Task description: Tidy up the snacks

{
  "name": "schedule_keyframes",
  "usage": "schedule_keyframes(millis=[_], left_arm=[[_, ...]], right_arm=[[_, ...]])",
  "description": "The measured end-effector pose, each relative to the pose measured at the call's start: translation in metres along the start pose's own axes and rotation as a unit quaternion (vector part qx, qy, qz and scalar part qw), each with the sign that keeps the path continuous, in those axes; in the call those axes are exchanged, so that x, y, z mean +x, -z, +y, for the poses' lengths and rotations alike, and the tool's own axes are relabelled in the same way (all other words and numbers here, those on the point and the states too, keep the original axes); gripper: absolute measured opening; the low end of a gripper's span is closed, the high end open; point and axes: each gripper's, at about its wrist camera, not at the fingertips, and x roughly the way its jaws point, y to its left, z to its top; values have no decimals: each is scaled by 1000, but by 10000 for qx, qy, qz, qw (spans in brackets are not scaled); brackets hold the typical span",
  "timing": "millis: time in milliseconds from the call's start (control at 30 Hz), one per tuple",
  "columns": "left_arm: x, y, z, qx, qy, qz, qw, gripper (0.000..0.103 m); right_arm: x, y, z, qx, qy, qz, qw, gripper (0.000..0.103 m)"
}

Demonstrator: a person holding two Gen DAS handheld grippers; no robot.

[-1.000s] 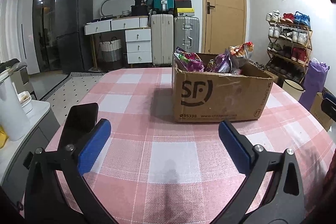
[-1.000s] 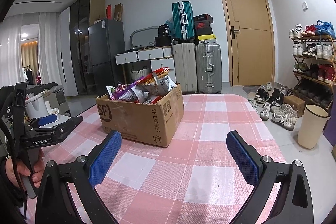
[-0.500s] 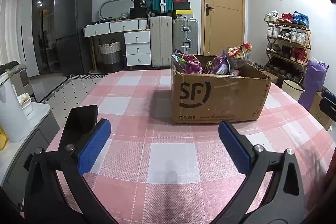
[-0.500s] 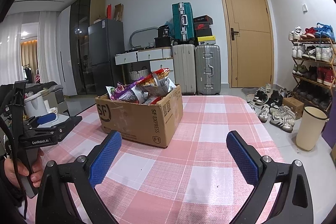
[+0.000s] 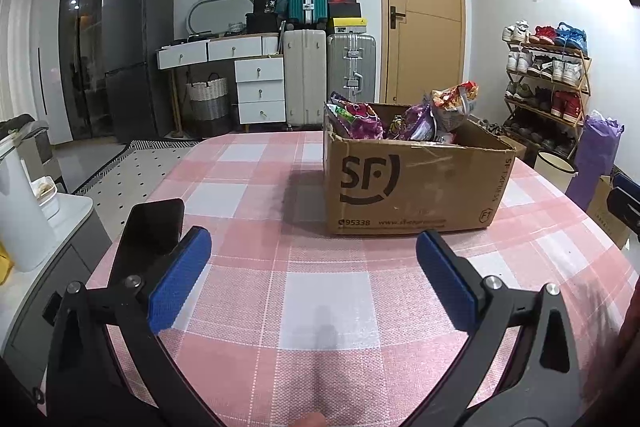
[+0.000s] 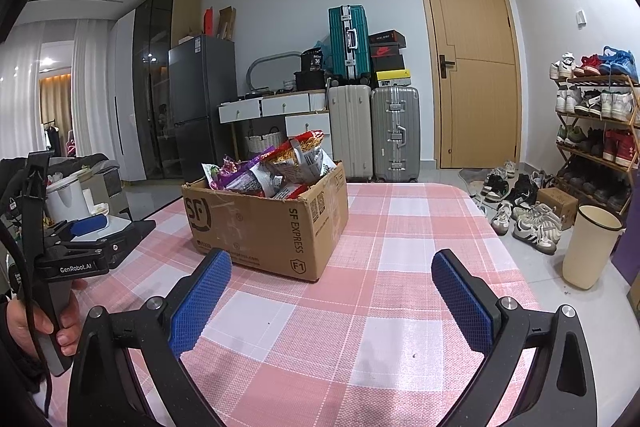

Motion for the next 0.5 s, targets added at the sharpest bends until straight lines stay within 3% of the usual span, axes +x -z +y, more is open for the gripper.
schedule_keyframes(millis=[500], left_arm=[[1,2,0,-32,-110,13,9999,102]], right_arm=[[0,0,0,-11,11,-4,10000,102]])
